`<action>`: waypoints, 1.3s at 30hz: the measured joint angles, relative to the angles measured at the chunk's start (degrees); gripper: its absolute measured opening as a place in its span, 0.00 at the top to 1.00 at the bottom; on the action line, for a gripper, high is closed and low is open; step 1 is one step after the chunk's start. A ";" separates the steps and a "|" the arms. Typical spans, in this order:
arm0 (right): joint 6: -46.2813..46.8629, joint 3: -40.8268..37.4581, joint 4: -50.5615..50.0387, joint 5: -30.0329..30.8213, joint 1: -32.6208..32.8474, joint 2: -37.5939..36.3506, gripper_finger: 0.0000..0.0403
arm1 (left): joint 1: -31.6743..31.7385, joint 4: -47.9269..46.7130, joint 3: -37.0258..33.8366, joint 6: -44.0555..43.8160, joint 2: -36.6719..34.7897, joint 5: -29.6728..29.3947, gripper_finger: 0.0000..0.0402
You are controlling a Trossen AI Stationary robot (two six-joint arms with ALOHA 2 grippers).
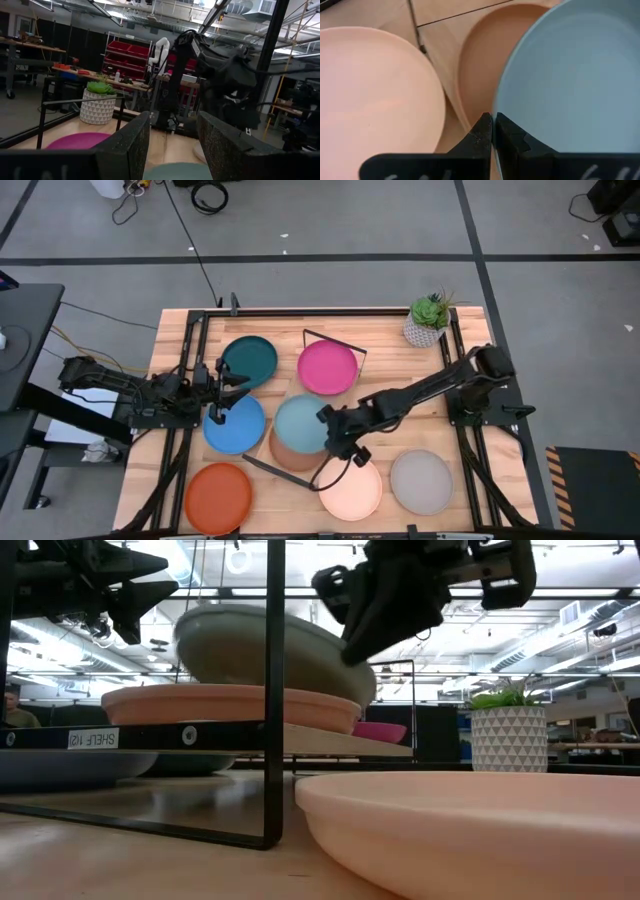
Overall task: Place and stack plates onto a shelf
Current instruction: Stack the light blue plate on top of the brown plate on the shelf, then stack the white plate on top of the light blue plate on the shelf
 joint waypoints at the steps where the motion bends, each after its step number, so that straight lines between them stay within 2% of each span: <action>1: -0.39 0.67 -0.35 -0.34 0.11 0.73 0.96 | -0.02 -0.01 0.02 0.00 0.00 0.00 0.57; 7: -1.14 2.46 -1.09 -0.78 0.21 2.54 0.94 | 0.00 -0.01 0.02 0.01 0.00 0.00 0.57; 17: 0.16 2.69 -0.01 -0.03 0.67 2.19 0.80 | -0.02 -0.01 0.00 0.00 0.00 0.00 0.57; 23: 0.71 6.61 -8.19 14.31 0.53 1.22 0.78 | -0.02 -0.01 0.01 0.00 0.00 0.00 0.57; 29: 3.46 6.95 -9.88 20.67 -2.60 0.68 0.78 | -0.02 -0.04 0.01 -0.04 0.00 0.01 0.57; 34: 5.13 6.88 -14.95 19.20 -3.52 0.46 0.79 | -0.02 -0.05 0.01 -0.02 0.00 0.00 0.57; 39: 13.86 6.87 -16.51 8.04 -3.46 -0.28 0.79 | -0.02 -0.07 0.02 0.00 0.00 0.00 0.57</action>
